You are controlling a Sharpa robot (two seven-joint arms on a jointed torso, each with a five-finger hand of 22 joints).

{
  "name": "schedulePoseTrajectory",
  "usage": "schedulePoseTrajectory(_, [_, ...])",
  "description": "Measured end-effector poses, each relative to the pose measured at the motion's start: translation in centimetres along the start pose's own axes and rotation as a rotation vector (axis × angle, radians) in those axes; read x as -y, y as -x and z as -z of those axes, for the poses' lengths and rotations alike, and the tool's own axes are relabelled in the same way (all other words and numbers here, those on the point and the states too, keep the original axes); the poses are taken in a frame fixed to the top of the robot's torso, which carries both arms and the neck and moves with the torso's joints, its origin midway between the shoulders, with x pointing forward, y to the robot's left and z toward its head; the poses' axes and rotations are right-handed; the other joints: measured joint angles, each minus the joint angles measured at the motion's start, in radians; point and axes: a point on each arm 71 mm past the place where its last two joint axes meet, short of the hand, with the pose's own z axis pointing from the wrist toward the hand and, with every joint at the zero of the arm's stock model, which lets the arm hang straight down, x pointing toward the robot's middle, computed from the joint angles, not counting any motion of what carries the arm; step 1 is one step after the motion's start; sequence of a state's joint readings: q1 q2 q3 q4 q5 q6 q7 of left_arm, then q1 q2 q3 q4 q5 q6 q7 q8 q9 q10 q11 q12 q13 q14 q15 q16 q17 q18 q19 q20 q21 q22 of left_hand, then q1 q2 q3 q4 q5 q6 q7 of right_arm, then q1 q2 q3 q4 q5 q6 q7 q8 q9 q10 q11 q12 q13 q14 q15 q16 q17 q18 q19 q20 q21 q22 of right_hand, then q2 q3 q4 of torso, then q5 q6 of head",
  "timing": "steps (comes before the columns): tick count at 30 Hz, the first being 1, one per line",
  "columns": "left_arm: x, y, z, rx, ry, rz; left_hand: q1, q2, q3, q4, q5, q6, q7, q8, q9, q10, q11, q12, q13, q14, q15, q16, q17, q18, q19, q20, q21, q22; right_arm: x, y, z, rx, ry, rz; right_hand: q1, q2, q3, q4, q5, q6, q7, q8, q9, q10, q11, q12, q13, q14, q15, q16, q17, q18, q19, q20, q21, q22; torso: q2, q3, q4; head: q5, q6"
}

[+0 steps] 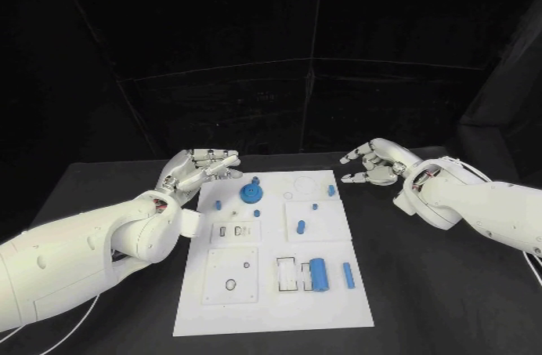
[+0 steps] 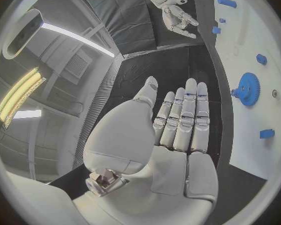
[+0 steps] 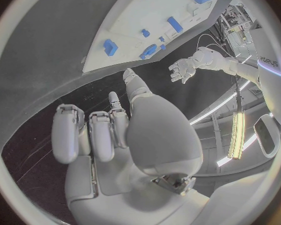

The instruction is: Assemble the parts on the task board

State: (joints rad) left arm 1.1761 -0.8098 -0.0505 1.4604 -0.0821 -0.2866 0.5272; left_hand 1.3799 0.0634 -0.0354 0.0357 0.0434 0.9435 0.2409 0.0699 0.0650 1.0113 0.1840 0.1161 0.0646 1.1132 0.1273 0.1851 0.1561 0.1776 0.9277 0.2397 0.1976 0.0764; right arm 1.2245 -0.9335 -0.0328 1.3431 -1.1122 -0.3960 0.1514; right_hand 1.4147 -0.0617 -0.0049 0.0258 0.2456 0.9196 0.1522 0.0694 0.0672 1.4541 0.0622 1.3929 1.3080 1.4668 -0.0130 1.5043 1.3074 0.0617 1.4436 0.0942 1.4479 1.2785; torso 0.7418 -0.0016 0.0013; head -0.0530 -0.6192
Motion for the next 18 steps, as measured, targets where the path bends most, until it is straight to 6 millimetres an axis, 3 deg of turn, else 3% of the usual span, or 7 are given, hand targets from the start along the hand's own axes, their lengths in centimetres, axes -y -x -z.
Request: schedulePoseTrajectory(18, [-0.4,-0.2,-0.1,-0.005,0.006,0.004,0.000,0.000,0.000,0.000,0.000,0.000,0.000,0.000,0.000,0.000,0.000,0.000,0.000,0.000,0.000,0.000,0.001,0.000,0.000,0.000,0.000,0.000,1.0,-2.6,-0.7,-0.077,-0.024,-0.014,0.000,0.000,-0.002,-0.003,0.000,-0.019,0.006,0.000,-0.001,0.000,0.000,-0.004,0.000,0.000,0.000,0.000,0.000,0.000,0.000,0.000,0.000,-0.001,0.000,-0.0061,0.0025,0.000,-0.009])
